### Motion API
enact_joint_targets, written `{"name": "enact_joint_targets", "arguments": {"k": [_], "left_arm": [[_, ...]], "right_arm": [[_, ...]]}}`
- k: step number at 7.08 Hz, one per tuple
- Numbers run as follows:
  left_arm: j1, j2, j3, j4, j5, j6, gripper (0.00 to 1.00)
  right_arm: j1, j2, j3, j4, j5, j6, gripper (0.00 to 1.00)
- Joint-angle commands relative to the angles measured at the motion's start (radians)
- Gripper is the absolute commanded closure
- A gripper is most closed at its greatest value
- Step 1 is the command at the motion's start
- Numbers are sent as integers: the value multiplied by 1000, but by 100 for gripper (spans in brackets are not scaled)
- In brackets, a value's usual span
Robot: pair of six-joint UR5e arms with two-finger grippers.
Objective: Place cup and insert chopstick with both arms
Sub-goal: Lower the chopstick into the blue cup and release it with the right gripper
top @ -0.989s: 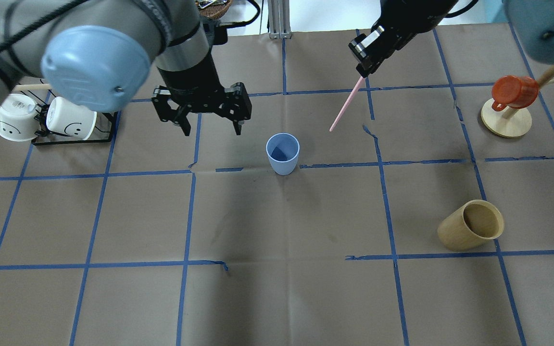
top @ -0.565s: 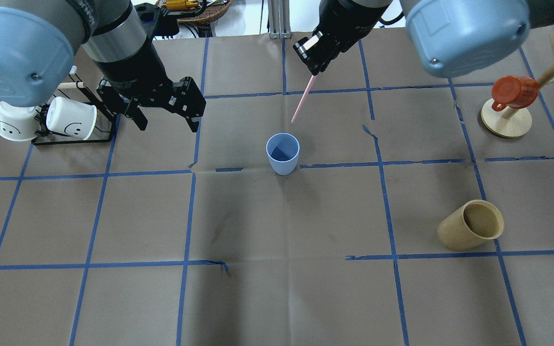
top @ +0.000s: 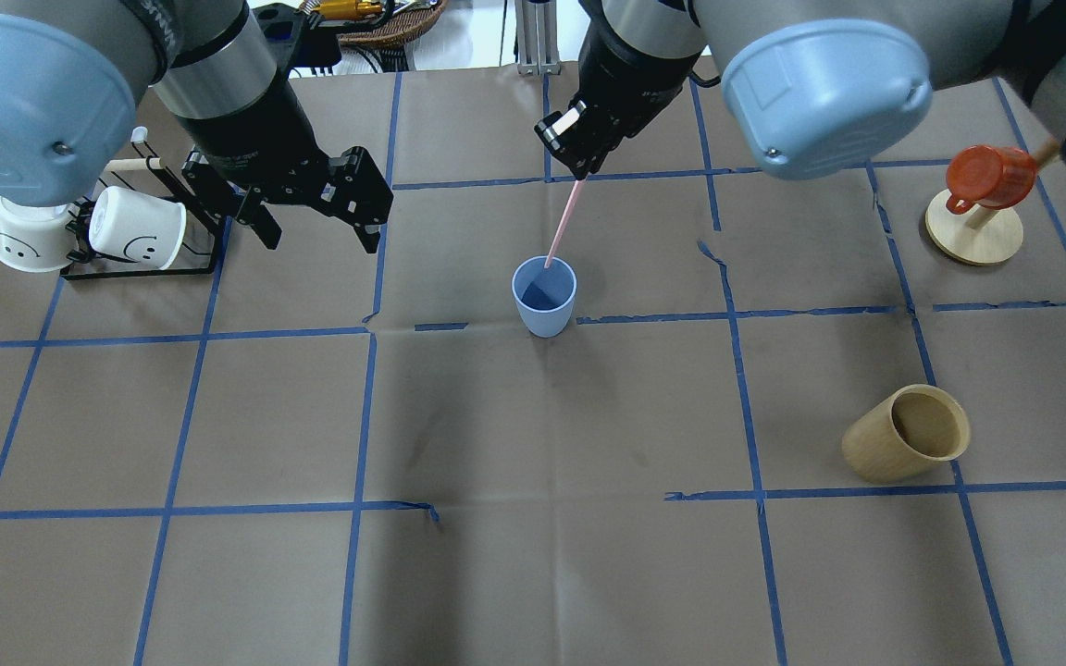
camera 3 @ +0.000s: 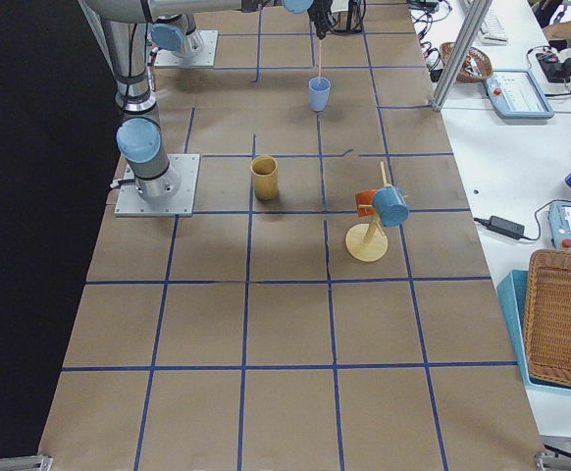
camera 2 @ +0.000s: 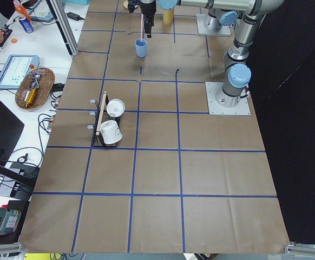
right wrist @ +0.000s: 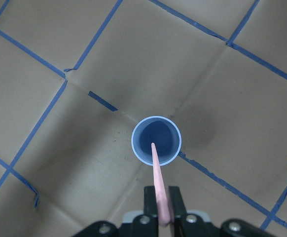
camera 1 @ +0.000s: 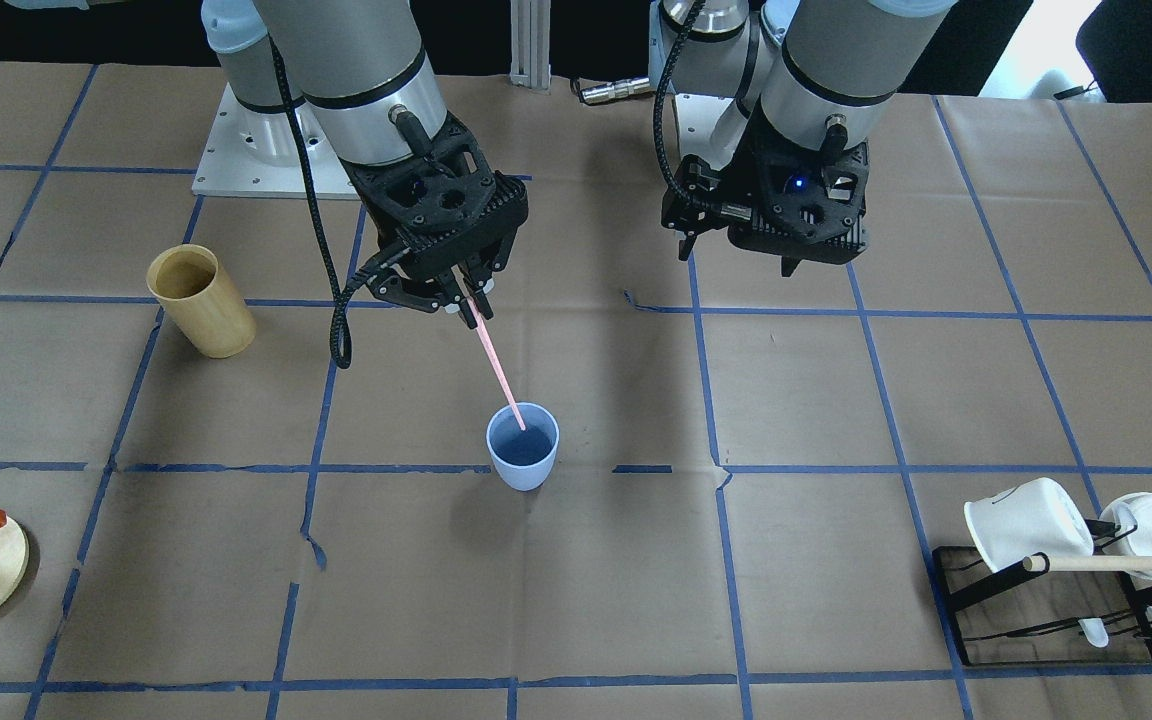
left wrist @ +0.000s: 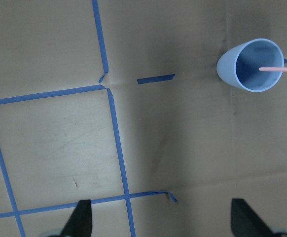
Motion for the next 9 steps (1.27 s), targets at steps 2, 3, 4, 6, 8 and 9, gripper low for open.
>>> {"name": "enact_joint_targets", "arguments": {"k": [2, 3, 4, 6, 8, 9], "left_arm": [[0, 1, 0, -1, 0, -2, 0], [0, 1, 0, -1, 0, -11, 0], [0, 1, 0, -1, 0, -34, 0], [0, 1, 0, -1, 0, -95, 0], [0, 5, 0, -1, 18, -142, 0], [0, 8, 0, -5, 27, -142, 0]], "right_arm": [[18, 13, 34, -18, -1, 8, 93], [21, 24, 43, -44, -1, 24, 77], [23, 37, 47, -109, -2, 38, 31], [23, 39, 27, -130, -7, 38, 1], [6, 39, -51, -86, -52, 37, 0], [-21, 25, -59, -29, -109, 38, 0]]}}
